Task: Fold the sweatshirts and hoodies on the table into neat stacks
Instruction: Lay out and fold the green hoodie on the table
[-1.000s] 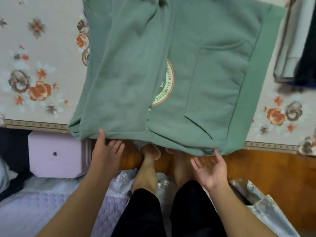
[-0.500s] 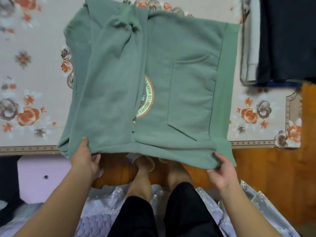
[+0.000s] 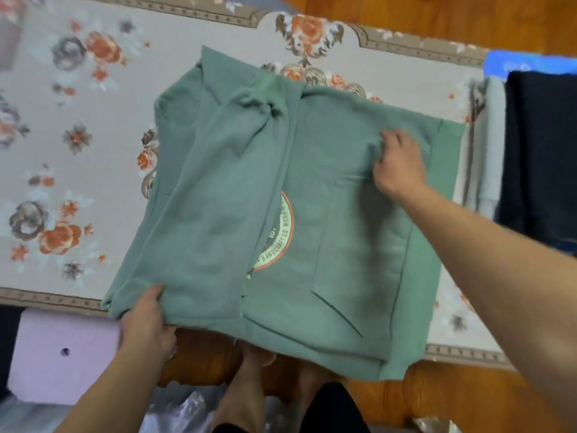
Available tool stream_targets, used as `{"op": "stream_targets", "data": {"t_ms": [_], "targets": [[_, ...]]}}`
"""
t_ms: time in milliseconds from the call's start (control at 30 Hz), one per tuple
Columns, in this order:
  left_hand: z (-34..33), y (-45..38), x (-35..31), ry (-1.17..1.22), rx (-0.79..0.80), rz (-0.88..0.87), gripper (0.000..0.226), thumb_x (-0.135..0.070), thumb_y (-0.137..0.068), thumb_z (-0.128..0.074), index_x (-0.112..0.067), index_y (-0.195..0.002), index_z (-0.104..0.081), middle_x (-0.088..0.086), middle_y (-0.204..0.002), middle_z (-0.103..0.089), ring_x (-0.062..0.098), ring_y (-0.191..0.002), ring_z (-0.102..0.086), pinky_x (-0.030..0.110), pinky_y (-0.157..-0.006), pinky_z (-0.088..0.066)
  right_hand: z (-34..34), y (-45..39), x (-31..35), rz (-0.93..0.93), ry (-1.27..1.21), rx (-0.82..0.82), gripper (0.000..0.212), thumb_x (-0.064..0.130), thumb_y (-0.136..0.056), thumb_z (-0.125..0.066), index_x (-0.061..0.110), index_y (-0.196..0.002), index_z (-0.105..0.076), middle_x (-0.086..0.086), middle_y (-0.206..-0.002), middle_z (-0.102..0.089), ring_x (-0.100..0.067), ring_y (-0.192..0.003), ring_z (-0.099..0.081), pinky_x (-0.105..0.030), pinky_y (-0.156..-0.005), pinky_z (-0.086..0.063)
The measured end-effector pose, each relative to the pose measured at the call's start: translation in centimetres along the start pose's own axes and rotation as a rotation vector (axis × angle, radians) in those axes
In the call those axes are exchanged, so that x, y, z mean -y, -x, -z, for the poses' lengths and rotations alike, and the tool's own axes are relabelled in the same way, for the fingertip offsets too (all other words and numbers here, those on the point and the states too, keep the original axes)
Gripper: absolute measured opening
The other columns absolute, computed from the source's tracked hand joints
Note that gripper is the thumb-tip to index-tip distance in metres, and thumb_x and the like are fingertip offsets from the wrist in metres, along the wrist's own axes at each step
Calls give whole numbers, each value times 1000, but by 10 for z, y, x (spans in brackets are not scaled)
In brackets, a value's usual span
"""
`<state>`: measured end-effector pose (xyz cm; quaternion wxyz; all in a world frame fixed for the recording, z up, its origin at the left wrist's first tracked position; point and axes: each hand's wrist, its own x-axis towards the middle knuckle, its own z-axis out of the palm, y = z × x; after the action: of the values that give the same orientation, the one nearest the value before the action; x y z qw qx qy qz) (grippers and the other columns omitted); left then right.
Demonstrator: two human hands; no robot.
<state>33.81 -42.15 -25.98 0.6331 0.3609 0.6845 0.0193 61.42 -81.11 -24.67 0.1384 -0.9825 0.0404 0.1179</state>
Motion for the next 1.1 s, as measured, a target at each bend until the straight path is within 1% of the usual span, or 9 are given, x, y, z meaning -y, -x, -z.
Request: {"op": "stream_targets", "data": {"t_ms": [167,300,433,533,633,733,833,967,1100], "targets": [[-9,6,3,99,-82,11,54,-23,-78,-82,-22,-129,-62,5,-123,-72,36,-109,-70,62,-96,-53,-12,-105,73,260,90,167,66,29,-102,-44,8,-159,-19,-18,-164,-22,-36,-151,-20,-44,-124,-13],[-20,18,3,53,-102,-86,36,-17,-95,-70,-22,-129,-56,2,-120,-66,32,-110,-65,57,-100,-50,-26,-137,140,261,-55,220,63,50,-100,-43,14,-151,-34,-17,-152,-43,-42,-140,-35,-49,-116,-29],[-21,22,1,93,-100,-116,43,-12,-98,-66,-14,-139,-55,4,-130,-65,30,-112,-64,53,-102,-50,-41,-146,173,306,40,244,47,41,-96,-59,8,-129,-52,-22,-131,-57,-43,-122,-53,-46,-103,-44],[-26,26,-4,116,-64,-113,33,-8,-99,-64,-13,-131,-58,4,-125,-67,27,-104,-66,51,-100,-52,-40,-159,184,306,99,229,35,29,-97,-60,5,-123,-55,-23,-127,-58,-44,-117,-55,-47,-96,-47],[-38,20,-19,131,-1,-130,34,-6,-97,-64,-11,-131,-61,6,-120,-72,31,-105,-70,48,-87,-57,-27,-181,204,307,120,111,36,29,-96,-59,6,-123,-56,-24,-130,-56,-45,-120,-53,-50,-98,-47],[-49,1,-31,161,-18,-143,37,-3,-94,-67,-11,-130,-62,8,-122,-72,34,-107,-70,51,-90,-58,-21,-194,221,365,27,-82,23,21,-94,-57,9,-112,-64,-22,-124,-61,-43,-117,-54,-49,-97,-46],[-49,-7,-31,173,-18,-126,36,-4,-93,-67,-13,-127,-62,8,-121,-72,34,-106,-70,52,-93,-56,-25,-175,211,390,-107,-135,35,21,-96,-51,17,-130,-58,-15,-137,-57,-39,-130,-44,-47,-108,-34],[-43,-2,-31,125,-19,-122,39,-11,-94,-70,-13,-132,-60,4,-120,-71,30,-107,-69,49,-92,-57,-43,-121,141,305,31,-87,67,38,-99,-40,8,-157,-25,-20,-160,-29,-41,-146,-26,-47,-123,-15],[-41,4,-34,33,-38,-143,41,-16,-96,-69,-16,-135,-56,-2,-113,-68,23,-100,-68,43,-87,-57,-30,-41,17,-183,65,-131,67,35,-96,-39,-2,-151,-32,-31,-154,-33,-43,-144,-29,-46,-121,-17]]}}
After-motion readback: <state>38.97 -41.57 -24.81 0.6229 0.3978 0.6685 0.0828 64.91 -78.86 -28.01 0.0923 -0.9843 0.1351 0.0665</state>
